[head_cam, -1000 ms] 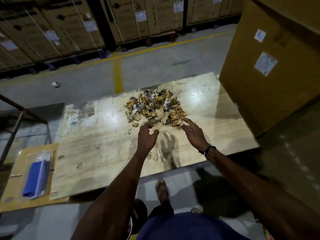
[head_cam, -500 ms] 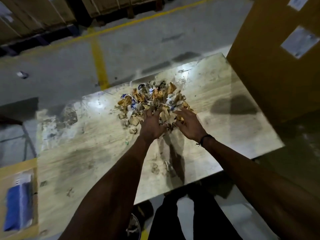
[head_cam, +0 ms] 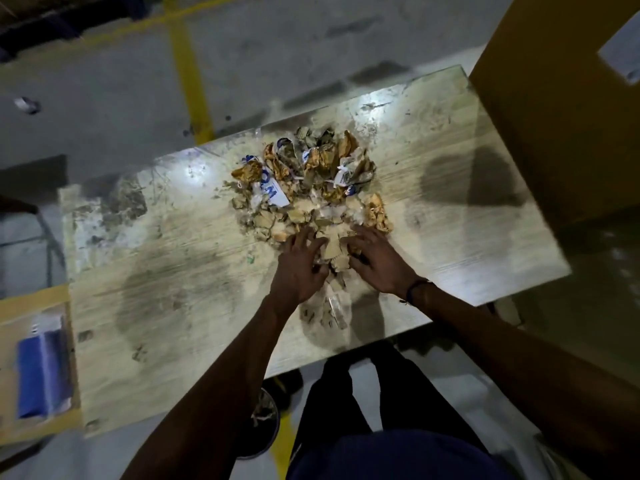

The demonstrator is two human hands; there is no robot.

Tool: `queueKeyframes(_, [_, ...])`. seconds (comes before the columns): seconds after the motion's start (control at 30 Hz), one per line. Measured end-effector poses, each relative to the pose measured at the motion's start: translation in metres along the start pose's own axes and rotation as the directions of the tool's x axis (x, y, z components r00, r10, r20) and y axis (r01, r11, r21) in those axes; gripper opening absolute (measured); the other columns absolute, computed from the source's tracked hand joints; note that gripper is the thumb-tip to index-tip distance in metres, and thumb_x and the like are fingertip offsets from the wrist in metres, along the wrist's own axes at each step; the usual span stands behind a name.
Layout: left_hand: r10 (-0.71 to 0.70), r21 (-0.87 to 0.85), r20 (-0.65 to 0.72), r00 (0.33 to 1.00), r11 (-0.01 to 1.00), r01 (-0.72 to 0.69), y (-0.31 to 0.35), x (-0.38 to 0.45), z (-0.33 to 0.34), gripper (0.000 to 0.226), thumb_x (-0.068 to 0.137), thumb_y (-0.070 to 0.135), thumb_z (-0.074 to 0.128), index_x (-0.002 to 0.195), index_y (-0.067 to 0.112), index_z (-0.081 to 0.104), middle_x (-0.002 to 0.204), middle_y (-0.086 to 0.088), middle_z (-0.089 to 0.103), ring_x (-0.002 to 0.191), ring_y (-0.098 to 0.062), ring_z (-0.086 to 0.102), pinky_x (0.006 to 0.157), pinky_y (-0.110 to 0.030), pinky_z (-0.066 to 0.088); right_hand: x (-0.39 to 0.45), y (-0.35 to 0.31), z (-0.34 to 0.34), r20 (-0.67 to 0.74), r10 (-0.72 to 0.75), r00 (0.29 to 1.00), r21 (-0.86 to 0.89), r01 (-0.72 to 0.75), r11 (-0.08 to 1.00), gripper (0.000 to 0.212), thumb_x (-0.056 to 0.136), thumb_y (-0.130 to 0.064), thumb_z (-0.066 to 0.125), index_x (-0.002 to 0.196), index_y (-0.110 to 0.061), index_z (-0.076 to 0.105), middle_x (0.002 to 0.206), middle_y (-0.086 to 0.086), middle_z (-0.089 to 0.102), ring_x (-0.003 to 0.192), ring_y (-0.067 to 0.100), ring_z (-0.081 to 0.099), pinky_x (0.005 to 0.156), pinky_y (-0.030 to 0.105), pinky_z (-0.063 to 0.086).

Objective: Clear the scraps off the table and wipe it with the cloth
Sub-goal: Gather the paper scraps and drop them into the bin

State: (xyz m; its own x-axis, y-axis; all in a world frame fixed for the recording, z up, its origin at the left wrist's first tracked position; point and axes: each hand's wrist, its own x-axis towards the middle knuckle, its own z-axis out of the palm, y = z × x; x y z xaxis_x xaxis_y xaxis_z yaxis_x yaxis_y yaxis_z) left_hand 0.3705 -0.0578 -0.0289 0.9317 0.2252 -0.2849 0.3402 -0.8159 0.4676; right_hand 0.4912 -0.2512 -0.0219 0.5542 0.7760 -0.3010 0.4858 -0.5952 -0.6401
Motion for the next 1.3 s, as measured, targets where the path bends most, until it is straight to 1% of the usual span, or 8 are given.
queueKeyframes(0.13, [-0.052, 0.016, -0.148, 0.988, 0.998, 0.055, 0.009, -0.026, -0.010, 0.055, 0.094, 0.054, 0.055, 0.145, 0.033, 0.054, 0.160, -0.003, 0.042, 0.141, -0.036, 0.043, 0.101, -0.056, 0.049, -0.022, 0.000, -0.006, -0.204, -0.044, 0.978, 0.048, 0.055, 0.997, 0.038, 0.104, -0.032, 0.058, 0.140, -0.022, 0.062, 0.159, 0.007, 0.046, 0.148, 0.030, 0.037, 0.119, 0.048, 0.035])
queueKeyframes(0.33, [-0.016, 0.017, -0.355, 0.935, 1.000, 0.024, -0.009, -0.001, -0.042, 0.055, 0.090, 0.054, 0.064, 0.139, 0.030, 0.057, 0.153, -0.004, 0.046, 0.143, -0.027, 0.040, 0.111, -0.056, 0.038, -0.016, 0.015, -0.006, -0.496, 0.144, 0.857, 0.187, -0.056, 0.981, 0.043, 0.101, -0.034, 0.066, 0.141, -0.023, 0.059, 0.163, 0.004, 0.039, 0.149, 0.027, 0.037, 0.118, 0.040, 0.036])
queueKeyframes(0.5, [0.113, 0.067, -0.246, 0.963, 0.993, -0.100, -0.039, 0.037, -0.033, 0.063, 0.094, 0.067, 0.053, 0.146, 0.032, 0.053, 0.163, -0.006, 0.037, 0.154, -0.030, 0.029, 0.120, -0.066, 0.025, 0.013, 0.029, 0.013, -0.506, 0.219, 0.834, 0.298, -0.069, 0.952, 0.056, 0.098, -0.040, 0.067, 0.149, -0.021, 0.052, 0.166, 0.005, 0.032, 0.153, 0.025, 0.031, 0.120, 0.047, 0.038])
queueKeyframes(0.67, [0.171, 0.008, -0.218, 0.961, 0.985, -0.173, -0.042, 0.027, 0.017, 0.053, 0.101, 0.056, 0.052, 0.144, 0.026, 0.056, 0.161, -0.006, 0.038, 0.153, -0.029, 0.031, 0.117, -0.056, 0.034, 0.025, 0.035, 0.045, -0.528, 0.178, 0.831, 0.291, -0.020, 0.956, 0.051, 0.101, -0.036, 0.063, 0.148, -0.015, 0.054, 0.161, 0.009, 0.040, 0.153, 0.027, 0.033, 0.122, 0.053, 0.034])
queueKeyframes(0.87, [0.088, -0.067, -0.366, 0.926, 0.990, -0.121, -0.029, 0.006, 0.024, 0.048, 0.100, 0.048, 0.058, 0.142, 0.026, 0.058, 0.162, -0.005, 0.038, 0.153, -0.027, 0.033, 0.118, -0.058, 0.029, 0.005, 0.030, 0.054, -0.575, 0.207, 0.792, 0.360, 0.017, 0.933, 0.050, 0.103, -0.038, 0.060, 0.146, -0.013, 0.055, 0.162, 0.006, 0.039, 0.153, 0.019, 0.034, 0.120, 0.048, 0.039])
queueKeyframes(1.07, [-0.018, -0.065, -0.373, 0.928, 0.998, -0.006, -0.040, 0.024, 0.011, 0.063, 0.098, 0.064, 0.051, 0.154, 0.036, 0.045, 0.173, 0.000, 0.021, 0.162, -0.024, 0.013, 0.126, -0.062, 0.003, 0.019, 0.027, 0.050, -0.613, 0.222, 0.758, 0.349, 0.008, 0.937, 0.057, 0.101, -0.043, 0.061, 0.149, -0.013, 0.053, 0.165, 0.007, 0.034, 0.153, 0.022, 0.033, 0.120, 0.047, 0.038])
queueKeyframes(1.17, [-0.006, -0.143, -0.318, 0.948, 0.989, -0.042, -0.035, 0.032, 0.034, 0.060, 0.102, 0.061, 0.049, 0.155, 0.033, 0.045, 0.171, -0.001, 0.027, 0.159, -0.025, 0.020, 0.124, -0.062, 0.020, 0.030, 0.018, 0.062, -0.622, 0.202, 0.756, 0.339, 0.027, 0.940, 0.054, 0.102, -0.038, 0.062, 0.149, -0.012, 0.053, 0.165, 0.008, 0.035, 0.155, 0.021, 0.031, 0.123, 0.043, 0.034])
queueKeyframes(1.3, [-0.102, -0.373, -0.422, 0.901, 0.925, -0.070, -0.012, 0.031, 0.060, 0.050, 0.108, 0.051, 0.046, 0.151, 0.026, 0.052, 0.162, 0.000, 0.042, 0.152, -0.020, 0.036, 0.118, -0.051, 0.037, 0.040, -0.001, 0.077, -0.631, 0.239, 0.738, 0.413, 0.059, 0.909, 0.049, 0.105, -0.032, 0.060, 0.148, -0.011, 0.054, 0.165, 0.008, 0.038, 0.155, 0.019, 0.031, 0.125, 0.035, 0.031])
